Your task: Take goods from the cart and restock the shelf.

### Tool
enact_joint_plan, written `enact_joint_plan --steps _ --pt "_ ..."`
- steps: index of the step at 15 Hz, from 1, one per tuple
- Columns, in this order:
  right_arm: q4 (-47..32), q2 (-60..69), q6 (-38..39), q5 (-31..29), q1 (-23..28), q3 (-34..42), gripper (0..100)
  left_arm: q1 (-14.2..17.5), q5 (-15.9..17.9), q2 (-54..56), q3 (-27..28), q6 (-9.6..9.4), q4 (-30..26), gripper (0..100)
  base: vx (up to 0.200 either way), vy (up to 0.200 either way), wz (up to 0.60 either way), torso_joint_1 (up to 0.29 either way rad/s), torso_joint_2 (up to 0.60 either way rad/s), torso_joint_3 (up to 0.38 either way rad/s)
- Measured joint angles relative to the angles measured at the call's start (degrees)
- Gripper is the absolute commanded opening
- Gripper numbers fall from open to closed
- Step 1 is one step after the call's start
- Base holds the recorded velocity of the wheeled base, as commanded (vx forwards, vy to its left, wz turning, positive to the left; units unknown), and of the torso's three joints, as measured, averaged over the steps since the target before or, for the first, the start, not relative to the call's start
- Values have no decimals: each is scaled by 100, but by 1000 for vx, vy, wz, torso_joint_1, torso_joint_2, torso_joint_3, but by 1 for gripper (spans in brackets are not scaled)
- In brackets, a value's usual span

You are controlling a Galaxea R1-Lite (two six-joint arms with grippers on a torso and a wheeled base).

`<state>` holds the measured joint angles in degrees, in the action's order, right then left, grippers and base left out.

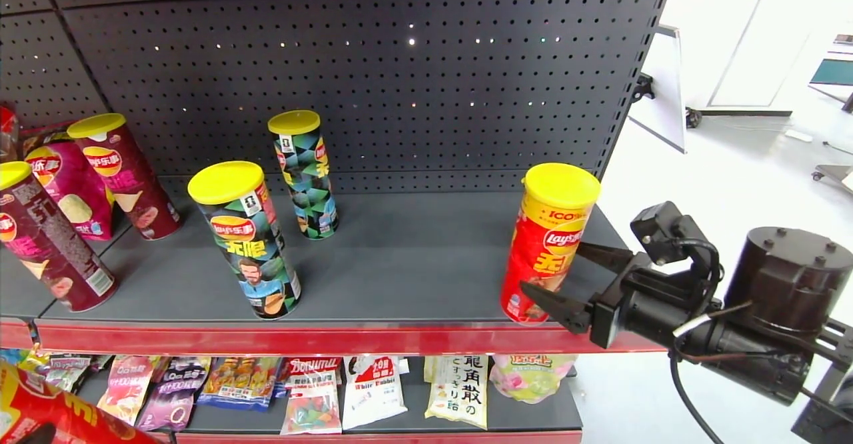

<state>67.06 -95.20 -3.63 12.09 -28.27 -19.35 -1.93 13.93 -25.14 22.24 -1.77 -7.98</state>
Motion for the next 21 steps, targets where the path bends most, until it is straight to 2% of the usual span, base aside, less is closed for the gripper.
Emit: enact_joint_plan --steps 5,7,8,10,11,12,13,14,16,17,19,21 --pt "-6 816 -2 49 10 813 100 -9 43 -74 2 -6 18 0 0 0 0 0 0 0" --pt "-63 1309 -27 39 62 1248 100 -9 166 -151 45 -9 35 0 0 0 0 0 0 0" --pt "-132 1590 -57 39 204 1412 100 -9 229 -217 91 -9 60 0 0 0 0 0 0 0" --pt "-493 2263 -132 39 914 1552 100 -9 271 -410 245 -28 191 0 0 0 0 0 0 0" --pt "-846 2637 -151 41 1287 1536 100 -7 210 -477 315 -138 200 0 0 0 0 0 0 0" --pt "-1371 3056 -161 41 1651 1440 100 0 62 -525 367 -290 197 0 0 0 0 0 0 0" --pt "-2237 3567 -167 41 1998 1243 100 4 -154 -556 413 -480 196 0 0 0 0 0 0 0" --pt "-3260 4085 -169 38 2293 976 100 2 -206 -571 435 -564 191 0 0 0 0 0 0 0" --pt "-5962 5220 -172 -2 2805 295 100 -2 -190 -575 446 -584 194 0 0 0 0 0 0 0" --pt "-6902 5766 -178 -52 3014 28 100 -5 -156 -557 425 -589 194 0 0 0 0 0 0 0" --pt "-7795 6818 -222 -372 3356 -239 100 -9 -12 -488 361 -573 185 0 0 0 0 0 0 0" --pt "-8071 7720 -266 -706 3543 -132 100 -9 -11 -471 321 -558 185 0 0 0 0 0 0 0"
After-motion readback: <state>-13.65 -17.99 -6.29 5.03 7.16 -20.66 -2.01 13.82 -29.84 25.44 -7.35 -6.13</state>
